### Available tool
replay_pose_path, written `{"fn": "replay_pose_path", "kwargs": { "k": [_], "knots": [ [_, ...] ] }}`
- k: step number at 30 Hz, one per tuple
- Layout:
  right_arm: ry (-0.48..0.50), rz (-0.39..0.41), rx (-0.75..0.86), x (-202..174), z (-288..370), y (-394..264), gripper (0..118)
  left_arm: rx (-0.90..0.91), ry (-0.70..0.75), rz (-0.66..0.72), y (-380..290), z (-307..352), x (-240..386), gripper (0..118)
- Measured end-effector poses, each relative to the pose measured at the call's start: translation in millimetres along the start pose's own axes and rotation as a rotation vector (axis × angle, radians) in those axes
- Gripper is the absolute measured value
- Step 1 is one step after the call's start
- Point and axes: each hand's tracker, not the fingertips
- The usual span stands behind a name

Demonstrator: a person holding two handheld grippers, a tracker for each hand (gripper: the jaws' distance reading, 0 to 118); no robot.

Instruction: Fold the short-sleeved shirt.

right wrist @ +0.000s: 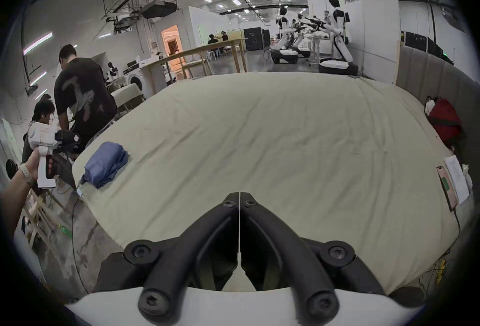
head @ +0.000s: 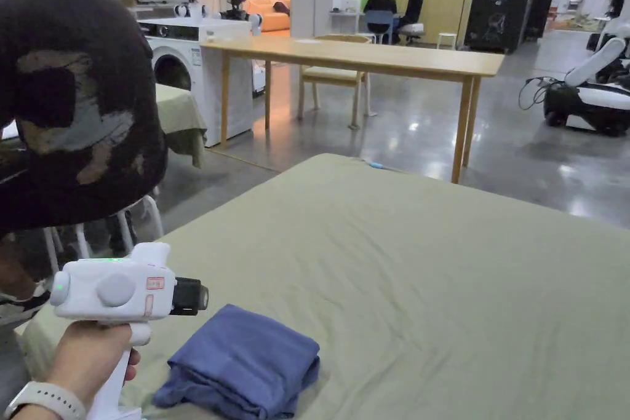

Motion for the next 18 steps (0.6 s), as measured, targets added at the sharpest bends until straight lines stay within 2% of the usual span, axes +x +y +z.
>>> {"fn": "replay_pose_path", "kwargs": {
  "k": [1,3,6,8,12,15,18],
  "knots": [
    [-0.007,-0.008,0.013,5.9,3.0,5.1,2,0.029,-0.041,-0.04,2.1,11.7,18.7,0],
    [0.005,-0.018,0.044,20.3,8.1,22.2,2,0.123,0.006,-0.125,3.2,42.4,66.1,0],
    [-0.05,0.067,0.187,34.7,23.8,66.5,2,0.289,-0.104,-0.224,8.9,85.6,153.8,0],
    [-0.06,0.087,0.269,44.0,37.4,95.8,2,0.371,-0.153,-0.283,12.3,109.9,206.9,0],
    [-0.121,0.143,0.44,62.5,77.0,149.1,2,0.535,-0.262,-0.27,7.0,159.0,306.8,0],
    [-0.123,0.101,0.56,76.7,113.8,168.5,2,0.561,-0.284,-0.305,-6.4,180.0,369.3,0],
    [-0.169,0.04,0.549,82.8,139.9,172.8,2,0.574,-0.291,-0.343,-28.6,193.7,418.2,0]
  ]
}}
